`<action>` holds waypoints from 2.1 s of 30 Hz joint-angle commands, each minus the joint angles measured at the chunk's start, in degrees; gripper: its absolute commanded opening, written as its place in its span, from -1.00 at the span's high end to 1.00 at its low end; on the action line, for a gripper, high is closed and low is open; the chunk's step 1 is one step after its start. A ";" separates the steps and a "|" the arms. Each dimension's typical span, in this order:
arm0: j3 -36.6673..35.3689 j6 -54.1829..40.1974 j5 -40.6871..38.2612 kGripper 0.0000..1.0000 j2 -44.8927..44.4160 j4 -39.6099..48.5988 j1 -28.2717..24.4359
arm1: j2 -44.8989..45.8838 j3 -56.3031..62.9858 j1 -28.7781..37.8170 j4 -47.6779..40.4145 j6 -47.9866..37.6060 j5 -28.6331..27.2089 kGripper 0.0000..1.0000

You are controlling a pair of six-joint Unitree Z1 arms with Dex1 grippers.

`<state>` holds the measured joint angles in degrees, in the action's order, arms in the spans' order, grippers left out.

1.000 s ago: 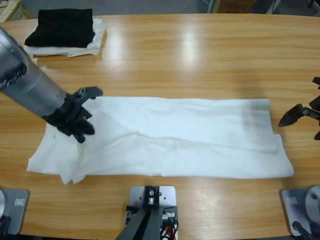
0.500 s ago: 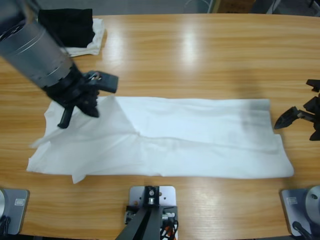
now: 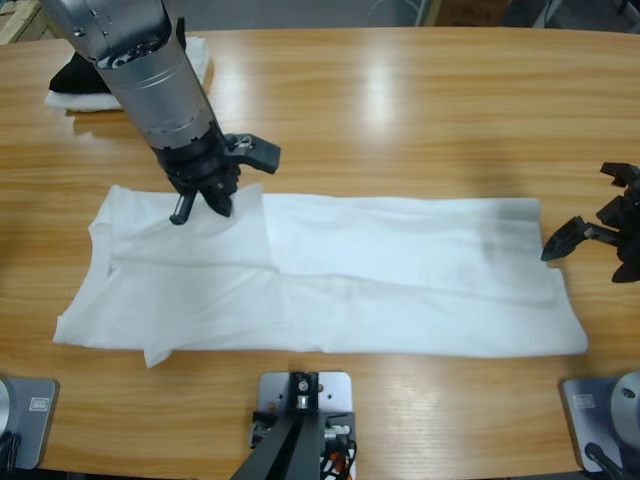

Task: Fold clothes

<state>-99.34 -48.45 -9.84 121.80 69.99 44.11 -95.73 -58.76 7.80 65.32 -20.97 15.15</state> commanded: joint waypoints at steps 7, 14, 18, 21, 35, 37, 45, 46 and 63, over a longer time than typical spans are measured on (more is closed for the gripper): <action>-4.26 2.80 8.56 -0.95 1.18 0.85 -0.34 | -1.67 1.15 1.93 -0.37 0.58 0.27 -1.00; -2.35 16.90 10.72 -1.00 -3.55 3.08 -0.39 | -0.65 1.15 2.11 -0.28 0.58 0.49 -1.00; 11.50 31.37 3.21 -0.72 -10.15 -1.62 -0.78 | -0.60 1.21 2.13 -0.46 0.58 0.41 -1.00; 24.21 45.57 2.83 -0.72 -17.62 -13.32 -1.13 | -0.60 1.28 2.57 -0.55 0.58 0.49 -1.00; 26.62 44.67 11.16 -0.84 -18.92 -16.77 -3.57 | -0.51 1.28 5.91 -0.55 0.58 0.49 -1.00; 28.17 44.67 9.28 -0.84 -20.31 -16.80 -3.59 | -0.51 1.28 5.91 -0.55 0.58 0.49 -1.00; 30.42 40.88 4.95 -0.98 -20.36 -17.54 -3.33 | -0.51 1.28 6.00 -0.55 0.58 0.41 -1.00; 30.51 40.28 5.22 -0.96 -19.44 -17.84 -3.33 | -0.51 1.28 6.00 -0.55 0.58 0.39 -1.00; 31.24 32.02 7.29 1.00 -13.70 -23.06 -5.70 | 0.05 1.28 6.08 -0.63 0.58 0.32 -1.00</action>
<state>-68.92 -14.68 -3.87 105.73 47.72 39.27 -95.75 -58.75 13.29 65.24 -20.90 15.15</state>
